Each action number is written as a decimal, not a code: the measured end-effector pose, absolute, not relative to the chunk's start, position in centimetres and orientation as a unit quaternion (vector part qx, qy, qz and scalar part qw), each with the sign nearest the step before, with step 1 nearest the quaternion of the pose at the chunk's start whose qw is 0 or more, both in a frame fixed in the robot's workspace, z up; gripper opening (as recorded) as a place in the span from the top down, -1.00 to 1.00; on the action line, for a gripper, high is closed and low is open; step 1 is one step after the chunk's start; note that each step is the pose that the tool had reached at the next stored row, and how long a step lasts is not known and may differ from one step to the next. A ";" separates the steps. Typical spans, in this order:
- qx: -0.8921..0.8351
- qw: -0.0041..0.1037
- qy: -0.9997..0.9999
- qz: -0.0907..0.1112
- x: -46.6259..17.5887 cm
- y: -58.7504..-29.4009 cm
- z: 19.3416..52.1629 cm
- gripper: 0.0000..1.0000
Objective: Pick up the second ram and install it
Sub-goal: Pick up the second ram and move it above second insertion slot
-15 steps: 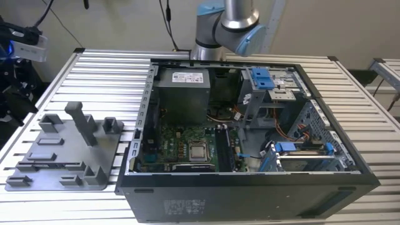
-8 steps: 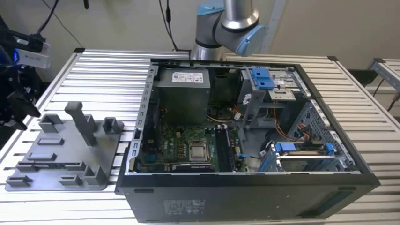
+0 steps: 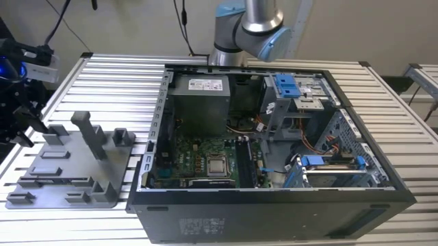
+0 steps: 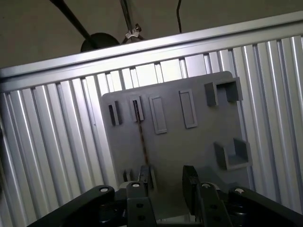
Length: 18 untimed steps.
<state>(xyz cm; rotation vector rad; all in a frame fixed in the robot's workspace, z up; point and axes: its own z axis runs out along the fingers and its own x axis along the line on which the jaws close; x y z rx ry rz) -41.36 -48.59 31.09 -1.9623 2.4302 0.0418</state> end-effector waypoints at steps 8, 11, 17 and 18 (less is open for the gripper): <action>-0.628 0.009 0.778 0.013 -41.4 -48.6 29.7 0.16; -0.628 0.009 0.778 0.013 -41.4 -48.6 29.3 0.16; -0.628 0.009 0.778 0.013 -41.4 -48.6 28.5 0.16; -0.628 0.009 0.778 0.013 -41.4 -48.6 28.4 0.16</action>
